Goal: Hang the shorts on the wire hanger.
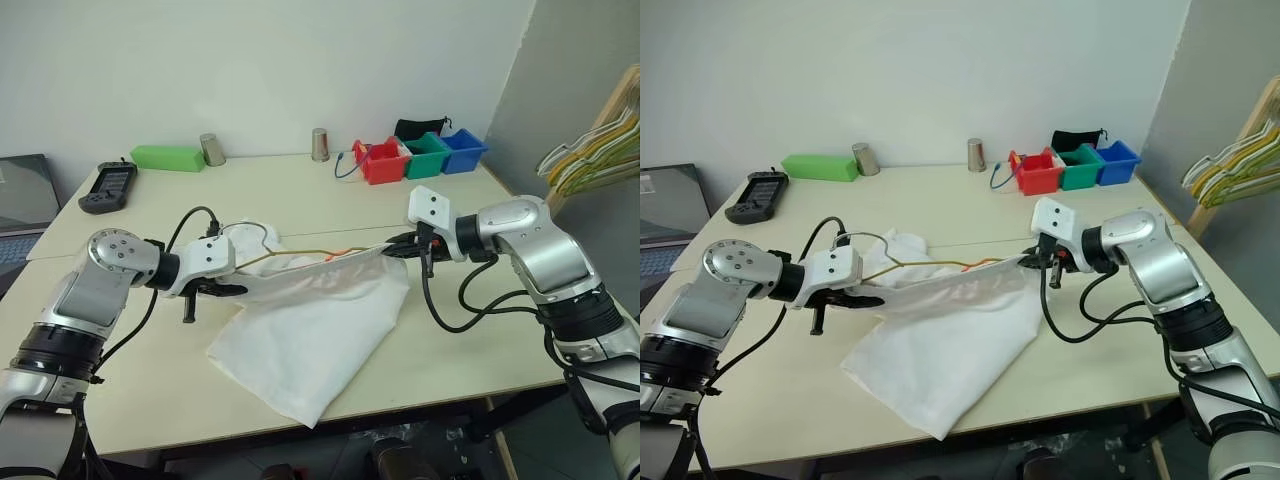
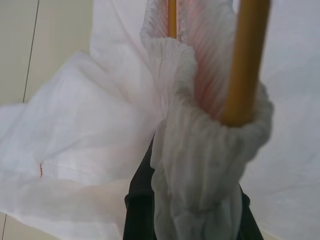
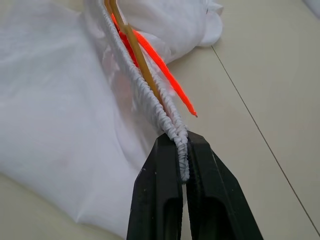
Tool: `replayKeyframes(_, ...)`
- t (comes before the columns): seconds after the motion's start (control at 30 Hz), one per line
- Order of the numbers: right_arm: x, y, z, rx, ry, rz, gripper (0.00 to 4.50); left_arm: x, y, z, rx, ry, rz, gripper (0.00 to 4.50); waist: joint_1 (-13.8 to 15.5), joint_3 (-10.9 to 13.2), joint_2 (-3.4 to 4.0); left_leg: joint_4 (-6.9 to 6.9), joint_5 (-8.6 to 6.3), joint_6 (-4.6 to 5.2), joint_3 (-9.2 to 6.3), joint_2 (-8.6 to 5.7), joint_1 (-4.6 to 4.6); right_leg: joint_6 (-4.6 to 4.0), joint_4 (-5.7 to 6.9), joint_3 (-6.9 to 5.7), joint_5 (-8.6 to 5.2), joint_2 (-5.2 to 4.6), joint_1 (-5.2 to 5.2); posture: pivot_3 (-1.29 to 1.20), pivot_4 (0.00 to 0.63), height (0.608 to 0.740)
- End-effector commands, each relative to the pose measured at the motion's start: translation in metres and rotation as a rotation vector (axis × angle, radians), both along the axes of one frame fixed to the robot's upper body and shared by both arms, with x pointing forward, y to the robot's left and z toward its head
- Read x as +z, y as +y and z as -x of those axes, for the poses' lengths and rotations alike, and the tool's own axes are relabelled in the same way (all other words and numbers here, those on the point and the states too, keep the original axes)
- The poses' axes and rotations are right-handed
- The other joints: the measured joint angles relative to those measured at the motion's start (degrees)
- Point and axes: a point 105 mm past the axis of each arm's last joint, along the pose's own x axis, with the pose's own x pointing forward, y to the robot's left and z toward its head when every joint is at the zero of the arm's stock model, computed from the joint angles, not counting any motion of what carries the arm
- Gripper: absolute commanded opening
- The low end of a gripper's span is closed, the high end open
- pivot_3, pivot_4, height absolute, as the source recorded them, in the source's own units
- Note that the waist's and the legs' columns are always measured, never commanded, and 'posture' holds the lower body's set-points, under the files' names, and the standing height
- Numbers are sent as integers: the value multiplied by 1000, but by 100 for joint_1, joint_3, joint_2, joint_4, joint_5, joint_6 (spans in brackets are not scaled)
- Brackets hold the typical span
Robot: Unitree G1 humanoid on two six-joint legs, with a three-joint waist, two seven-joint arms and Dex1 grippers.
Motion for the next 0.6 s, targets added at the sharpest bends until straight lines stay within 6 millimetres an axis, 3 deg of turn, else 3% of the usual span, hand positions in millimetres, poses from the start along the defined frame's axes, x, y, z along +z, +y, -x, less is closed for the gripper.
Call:
replayKeyframes(0.03, 23, 2, 3, 9, -72, -13, 17, 3, -3, -2, 2, -20, -19, 0, -1, 0, 0, 0, 0, 0, 1, 0, 0, 0, 0, 0, 0, 0, 0, -128, 0, 740)
replayKeyframes(0.23, 19, 20, 7, 43, -87, -8, 17, 23, -46, -23, -12, -119, 128, 0, 17, 0, -1, 2, 0, 0, 3, -4, -4, 0, -3, -4, 0, -2, 2, -136, 0, 740)
replayKeyframes(0.6, 17, 24, 0, 32, -123, 18, 17, 23, -61, -23, -66, -107, 152, 0, -114, -2, 1, -1, 0, 0, -10, 2, -6, -1, -5, -17, 0, 0, 2, -161, 0, 740)
